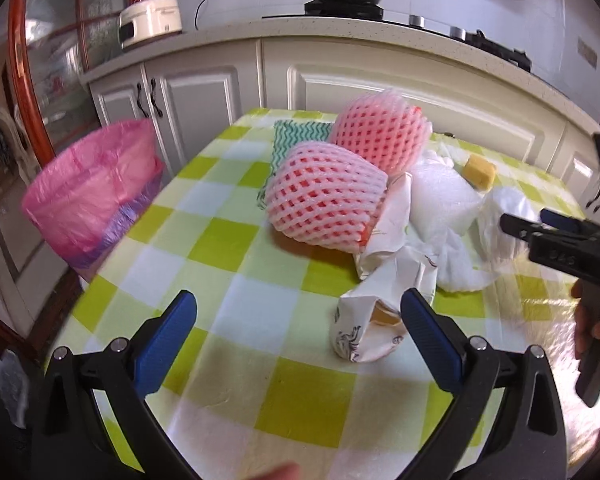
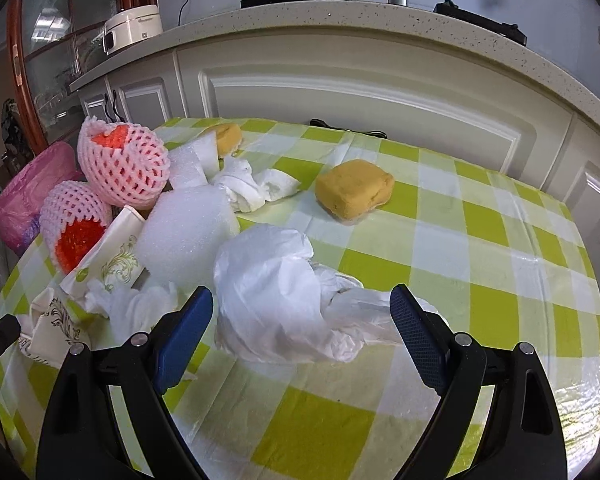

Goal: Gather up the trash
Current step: 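Grasp the white paper cup with the left gripper while the right gripper grasps a white plastic bag, then carry the paper cup and plastic bag to the pink bin and release both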

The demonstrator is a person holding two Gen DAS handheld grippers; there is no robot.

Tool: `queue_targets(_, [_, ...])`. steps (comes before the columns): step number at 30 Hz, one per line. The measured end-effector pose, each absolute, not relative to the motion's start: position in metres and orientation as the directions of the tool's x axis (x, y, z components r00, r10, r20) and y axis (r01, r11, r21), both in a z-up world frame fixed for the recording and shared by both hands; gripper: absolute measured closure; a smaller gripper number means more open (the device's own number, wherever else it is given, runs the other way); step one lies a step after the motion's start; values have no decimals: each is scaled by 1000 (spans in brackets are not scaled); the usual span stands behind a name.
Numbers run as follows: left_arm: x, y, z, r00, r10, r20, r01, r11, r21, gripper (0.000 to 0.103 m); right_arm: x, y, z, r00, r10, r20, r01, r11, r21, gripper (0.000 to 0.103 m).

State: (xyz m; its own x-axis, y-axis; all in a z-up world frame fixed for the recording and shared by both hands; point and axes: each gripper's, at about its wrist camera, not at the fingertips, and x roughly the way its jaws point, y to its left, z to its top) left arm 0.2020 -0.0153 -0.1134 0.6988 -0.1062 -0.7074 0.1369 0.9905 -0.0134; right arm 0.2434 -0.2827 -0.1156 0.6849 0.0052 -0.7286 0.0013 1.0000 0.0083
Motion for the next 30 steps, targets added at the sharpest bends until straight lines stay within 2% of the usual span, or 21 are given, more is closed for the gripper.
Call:
queue_targets(3, [209,-5,-116,691,-112,-714,108,993,-52,5,250,-282,-121,679,7,-734,-9,1000,2,18])
queue_targets(6, [213,-4,-116,687,-132,-714,112,991,-75,5,251,-283,-125,678,13,-735,-18,1000,0,32])
queue_targets(10, [210,-13,-112,690,-170,-703,148,985,-93,5,245,-285,-121,700,35,-713,-28,999,21,62])
queue_targets(12, [208,-22,-111,689,-192,-699,175,980,-97,5,242,-285,-118,707,35,-706,-25,999,25,65])
queue_targets(15, [208,-41,-114,686,-196,-700,226,973,-51,6,236,-286,-115,716,50,-697,-25,999,46,67])
queue_targets(17, [212,-52,-121,673,-193,-714,248,968,-28,14,231,-286,-112,722,48,-690,-23,999,46,67])
queue_targets(19, [217,-58,-131,643,-188,-742,257,966,-22,36,228,-286,-110,722,51,-690,-22,998,52,67])
queue_targets(22, [221,-59,-143,598,-211,-773,264,963,-59,50,224,-286,-109,724,44,-689,-8,998,55,67])
queue_targets(30, [203,-56,-140,631,-231,-741,297,954,-43,52,206,-275,-107,725,53,-686,-11,998,65,67])
